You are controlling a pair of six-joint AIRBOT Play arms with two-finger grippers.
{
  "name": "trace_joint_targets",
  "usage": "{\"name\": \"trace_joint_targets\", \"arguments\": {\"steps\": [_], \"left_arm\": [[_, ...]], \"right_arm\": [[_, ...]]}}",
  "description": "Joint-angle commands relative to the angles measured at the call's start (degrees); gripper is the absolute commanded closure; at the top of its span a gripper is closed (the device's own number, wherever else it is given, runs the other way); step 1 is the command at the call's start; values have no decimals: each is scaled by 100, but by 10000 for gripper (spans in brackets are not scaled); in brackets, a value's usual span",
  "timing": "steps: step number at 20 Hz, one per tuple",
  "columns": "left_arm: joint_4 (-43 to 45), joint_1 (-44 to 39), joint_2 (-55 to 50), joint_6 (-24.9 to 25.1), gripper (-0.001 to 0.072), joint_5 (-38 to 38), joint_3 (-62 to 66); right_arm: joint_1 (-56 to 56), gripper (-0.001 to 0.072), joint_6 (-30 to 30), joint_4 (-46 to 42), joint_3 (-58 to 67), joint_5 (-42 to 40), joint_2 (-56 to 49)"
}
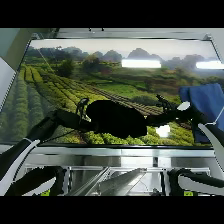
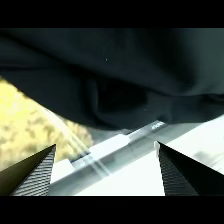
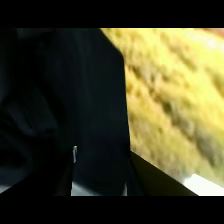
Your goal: Fold the shirts.
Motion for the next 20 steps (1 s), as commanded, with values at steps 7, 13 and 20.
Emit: {"name": "trace_joint_targets", "arguments": {"steps": [7, 13, 20], "left_arm": [[-35, -573, -1480, 201, 312, -391, 780], [105, -280, -1502, 205, 671, -57, 863], [52, 461, 363, 205, 683, 297, 881]], "right_arm": [[138, 370, -669, 632, 216, -92, -553], [138, 693, -710, 645, 216, -175, -553], [-9, 694, -789, 951, 844, 398, 133]]}}
